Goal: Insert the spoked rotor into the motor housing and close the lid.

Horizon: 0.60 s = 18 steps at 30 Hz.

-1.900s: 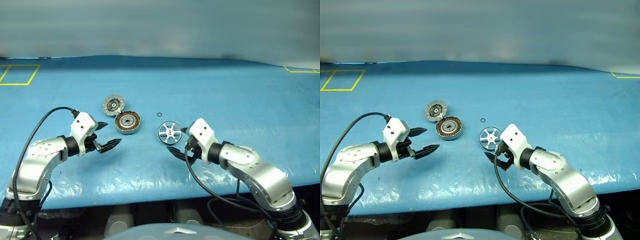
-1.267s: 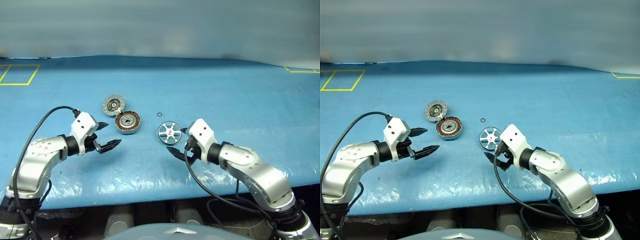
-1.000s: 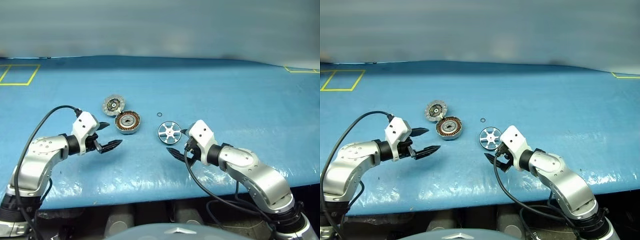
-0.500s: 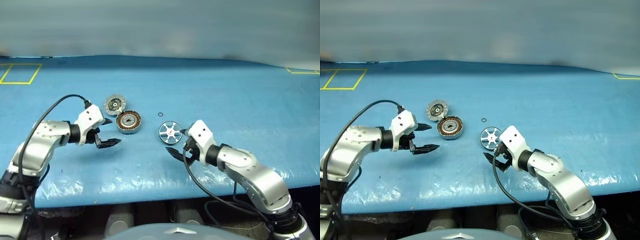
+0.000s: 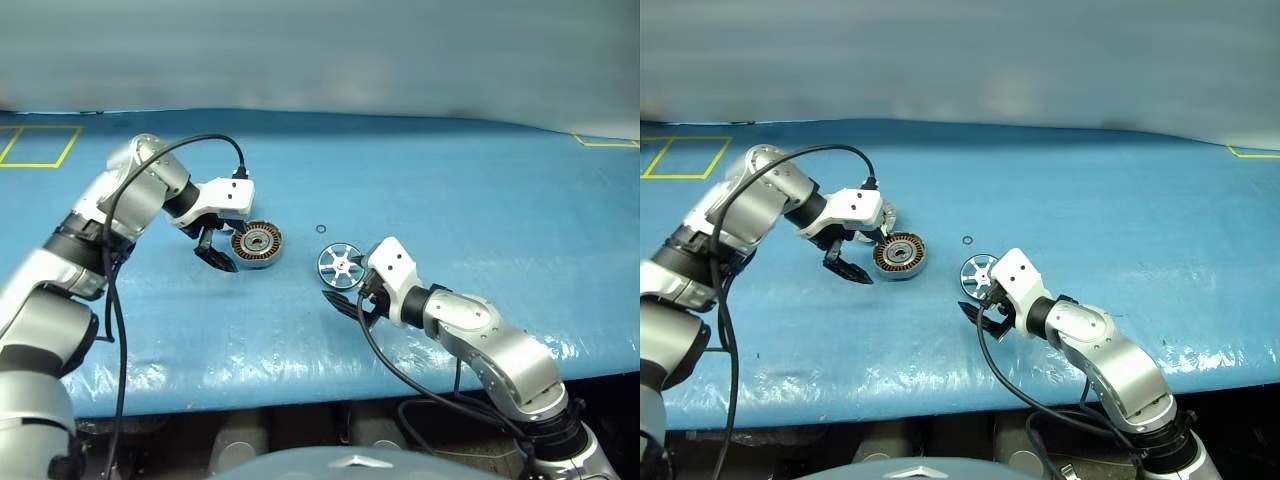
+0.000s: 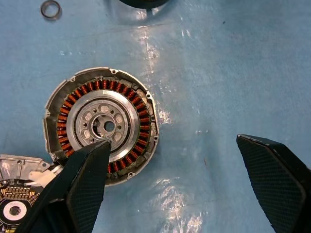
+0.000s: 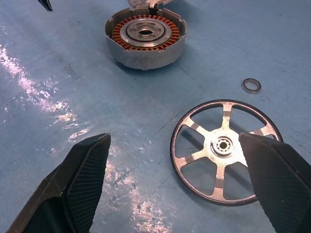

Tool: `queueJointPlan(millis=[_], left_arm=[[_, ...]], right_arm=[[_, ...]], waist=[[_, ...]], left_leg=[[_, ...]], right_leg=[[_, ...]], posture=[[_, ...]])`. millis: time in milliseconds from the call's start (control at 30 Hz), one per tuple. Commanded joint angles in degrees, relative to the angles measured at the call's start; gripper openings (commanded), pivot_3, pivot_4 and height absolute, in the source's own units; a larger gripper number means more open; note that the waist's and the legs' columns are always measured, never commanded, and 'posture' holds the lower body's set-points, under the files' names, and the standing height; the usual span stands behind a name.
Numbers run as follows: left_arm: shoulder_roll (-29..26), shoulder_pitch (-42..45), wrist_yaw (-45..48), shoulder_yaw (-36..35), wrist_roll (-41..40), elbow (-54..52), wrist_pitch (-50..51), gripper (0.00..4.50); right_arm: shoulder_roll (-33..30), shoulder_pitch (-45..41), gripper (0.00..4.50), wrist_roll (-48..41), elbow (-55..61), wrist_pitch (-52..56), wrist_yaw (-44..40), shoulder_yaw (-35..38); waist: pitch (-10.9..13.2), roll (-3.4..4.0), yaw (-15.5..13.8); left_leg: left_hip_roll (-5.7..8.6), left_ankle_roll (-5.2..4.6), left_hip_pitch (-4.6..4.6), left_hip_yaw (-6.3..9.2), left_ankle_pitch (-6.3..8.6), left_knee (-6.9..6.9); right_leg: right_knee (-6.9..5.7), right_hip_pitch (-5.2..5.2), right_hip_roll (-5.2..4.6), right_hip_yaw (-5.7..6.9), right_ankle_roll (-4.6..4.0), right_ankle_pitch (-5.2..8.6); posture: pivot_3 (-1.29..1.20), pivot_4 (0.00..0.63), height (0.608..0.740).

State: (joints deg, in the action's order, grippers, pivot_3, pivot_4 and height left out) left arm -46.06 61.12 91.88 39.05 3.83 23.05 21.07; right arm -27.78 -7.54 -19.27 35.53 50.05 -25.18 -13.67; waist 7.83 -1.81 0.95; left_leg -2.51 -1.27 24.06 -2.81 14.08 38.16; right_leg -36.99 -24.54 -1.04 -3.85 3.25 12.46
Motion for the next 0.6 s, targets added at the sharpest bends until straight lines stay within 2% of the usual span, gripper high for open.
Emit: queueJointPlan(millis=[33,300,600], left_arm=[[1.2,4.7,0.6,5.6,-0.1,3.7,-1.1,4.50],[4.2,10.1,0.6,17.6,1.5,10.3,-2.4,4.50],[9.2,12.9,0.6,19.4,3.0,14.5,-3.3,4.50]], right_arm=[[0.3,0.0,4.47,-0.1,1.1,-1.3,-0.3,0.5],[-0.2,2.8,4.47,-0.8,2.4,-1.6,-1.7,0.7],[-0.7,4.2,4.47,-0.6,3.4,-1.2,-2.4,0.4]], waist=[[0.0,0.00,0.0],[0.0,-0.01,0.2],[0.0,0.01,0.1]], left_leg=[[-0.01,0.00,0.03,0.02,0.00,0.01],[0.01,-0.03,0.23,0.12,0.02,0.10],[0.00,-0.23,0.55,0.25,0.14,0.70]], right_leg=[[0.00,-0.01,0.00,0.00,0.03,0.02],[-0.03,-0.11,0.01,0.03,0.03,0.00],[-0.14,-0.13,0.00,0.12,0.10,-0.01]], posture=[[0.00,0.150,0.740],[0.00,0.150,0.740],[0.00,0.150,0.740]])
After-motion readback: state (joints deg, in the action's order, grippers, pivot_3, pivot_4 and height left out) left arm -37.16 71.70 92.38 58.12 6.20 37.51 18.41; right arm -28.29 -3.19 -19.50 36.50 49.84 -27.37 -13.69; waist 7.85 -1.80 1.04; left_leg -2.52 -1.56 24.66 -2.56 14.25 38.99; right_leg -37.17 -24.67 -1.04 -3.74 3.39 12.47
